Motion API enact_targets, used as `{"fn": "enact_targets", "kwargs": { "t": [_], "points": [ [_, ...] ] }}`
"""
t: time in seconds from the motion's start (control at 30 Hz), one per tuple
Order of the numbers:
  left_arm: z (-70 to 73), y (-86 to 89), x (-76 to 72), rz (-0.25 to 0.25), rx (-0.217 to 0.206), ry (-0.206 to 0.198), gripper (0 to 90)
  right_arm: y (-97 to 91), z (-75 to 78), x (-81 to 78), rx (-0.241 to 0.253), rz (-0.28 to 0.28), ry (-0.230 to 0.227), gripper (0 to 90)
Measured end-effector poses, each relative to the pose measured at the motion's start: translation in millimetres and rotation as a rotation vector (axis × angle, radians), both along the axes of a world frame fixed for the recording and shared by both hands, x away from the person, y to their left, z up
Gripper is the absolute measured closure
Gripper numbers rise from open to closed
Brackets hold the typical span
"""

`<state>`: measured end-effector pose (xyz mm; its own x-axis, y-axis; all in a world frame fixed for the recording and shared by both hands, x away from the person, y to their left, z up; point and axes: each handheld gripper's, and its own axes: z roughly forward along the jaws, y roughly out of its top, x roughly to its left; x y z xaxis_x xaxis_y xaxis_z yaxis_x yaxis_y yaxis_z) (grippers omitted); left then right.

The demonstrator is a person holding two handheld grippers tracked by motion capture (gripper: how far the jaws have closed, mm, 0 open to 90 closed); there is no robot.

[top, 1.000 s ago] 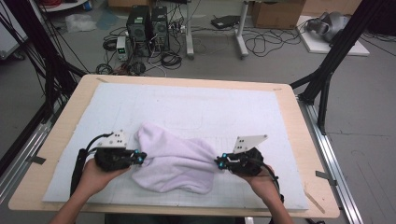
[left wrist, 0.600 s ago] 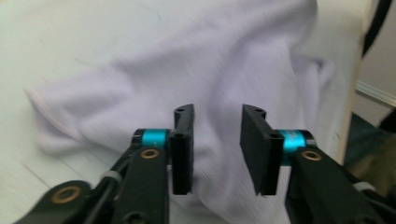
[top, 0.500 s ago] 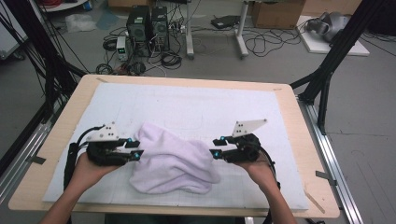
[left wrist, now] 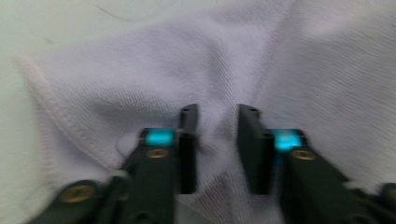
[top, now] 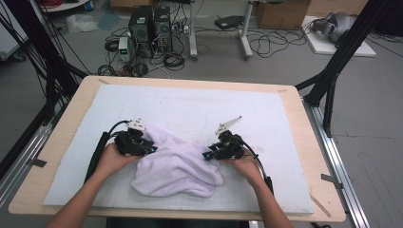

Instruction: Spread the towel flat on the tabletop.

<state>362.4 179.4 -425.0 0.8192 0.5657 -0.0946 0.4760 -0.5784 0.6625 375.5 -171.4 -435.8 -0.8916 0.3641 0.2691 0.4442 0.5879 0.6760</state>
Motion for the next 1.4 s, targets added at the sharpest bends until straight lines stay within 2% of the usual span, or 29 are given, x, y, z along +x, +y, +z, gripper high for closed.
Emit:
{"fn": "enact_targets", "kwargs": {
  "t": [0.03,0.1,0.17,0.23,0.33,0.47,0.57,0.6,0.63,0.7,0.77,0.83,0.9,0.93,0.97,1.0,1.03,1.13,1.23,1.3,1.4],
  "points": [
    [2.0,0.3,0.0,-0.005,-0.006,-0.008,83.1,0.2,1.7,0.2,-0.002,0.007,-0.011,80.6],
    [8.3,3.9,-0.2,0.005,-0.023,-0.022,85.2,-1.9,8.9,-1.7,-0.01,-0.003,-0.05,82.3],
    [16.6,7.7,-1.4,0.023,-0.061,-0.045,85.7,-8.9,20.3,-3.8,0.009,-0.034,-0.092,82.7],
    [26.6,10.5,-1.7,0.031,-0.091,-0.067,85.9,-18.9,37.1,-4.6,0.036,-0.07,-0.142,82.7],
    [48.6,13.5,-1.8,0.056,-0.149,-0.121,86.0,-30.6,62.5,-3.3,0.038,-0.118,-0.211,82.8],
    [83.0,13.2,-1.5,0.065,-0.211,-0.207,85.9,-41.7,104.5,-3.5,0.04,-0.173,-0.314,82.8],
    [105.0,8.2,-4.4,0.062,-0.225,-0.264,85.8,-45.0,132.7,-6.4,0.04,-0.2,-0.401,82.8],
    [106.4,6.8,-5.5,0.059,-0.225,-0.266,85.6,-45.9,139.6,-8.0,0.042,-0.207,-0.426,82.8],
    [105.8,5.3,-7.0,0.048,-0.213,-0.26,85.5,-46.3,141.5,-9.4,0.044,-0.209,-0.427,82.8],
    [94.5,3.3,-11.8,0.031,-0.183,-0.235,85.4,-46.5,136.2,-10.6,0.025,-0.205,-0.412,82.6],
    [77.8,3.9,-17.7,0.022,-0.17,-0.207,85.4,-45.2,113.5,-11.8,-0.003,-0.181,-0.371,82.3],
    [53.5,4.7,-24.5,0.011,-0.158,-0.154,85.3,-43.4,87.4,-14.8,-0.04,-0.159,-0.315,82.0],
    [29.8,4.6,-30.9,-0.006,-0.141,-0.096,84.9,-41.2,54.7,-18.1,-0.065,-0.139,-0.237,81.2],
    [20.8,4.7,-33.5,-0.009,-0.147,-0.073,84.5,-40.3,40.6,-20.4,-0.075,-0.128,-0.205,79.8],
    [14.2,6.1,-35.5,-0.015,-0.159,-0.051,83.7,-39.4,29.2,-21.4,-0.073,-0.114,-0.159,75.4],
    [13.0,7.6,-35.7,-0.023,-0.172,-0.037,81.0,-36.9,20.3,-21.2,-0.079,-0.081,-0.089,69.9],
    [15.2,10.4,-35.2,-0.038,-0.194,-0.025,76.4,-36.0,18.2,-23.6,-0.079,-0.069,-0.093,67.7],
    [30.7,17.3,-31.8,-0.032,-0.203,-0.055,62.8,-39.2,28.4,-30.7,-0.051,-0.076,-0.15,60.9],
    [44.7,23.8,-23.7,0.014,-0.203,-0.116,60.7,-48.3,42.0,-33.5,-0.014,-0.109,-0.188,58.8],
    [44.7,25.0,-14.1,0.053,-0.197,-0.127,60.6,-52.5,42.0,-31.7,-0.016,-0.134,-0.183,58.3],
    [33.8,21.6,4.4,0.113,-0.169,-0.11,59.9,-53.3,32.2,-20.3,-0.028,-0.159,-0.149,57.5]
  ]
}}
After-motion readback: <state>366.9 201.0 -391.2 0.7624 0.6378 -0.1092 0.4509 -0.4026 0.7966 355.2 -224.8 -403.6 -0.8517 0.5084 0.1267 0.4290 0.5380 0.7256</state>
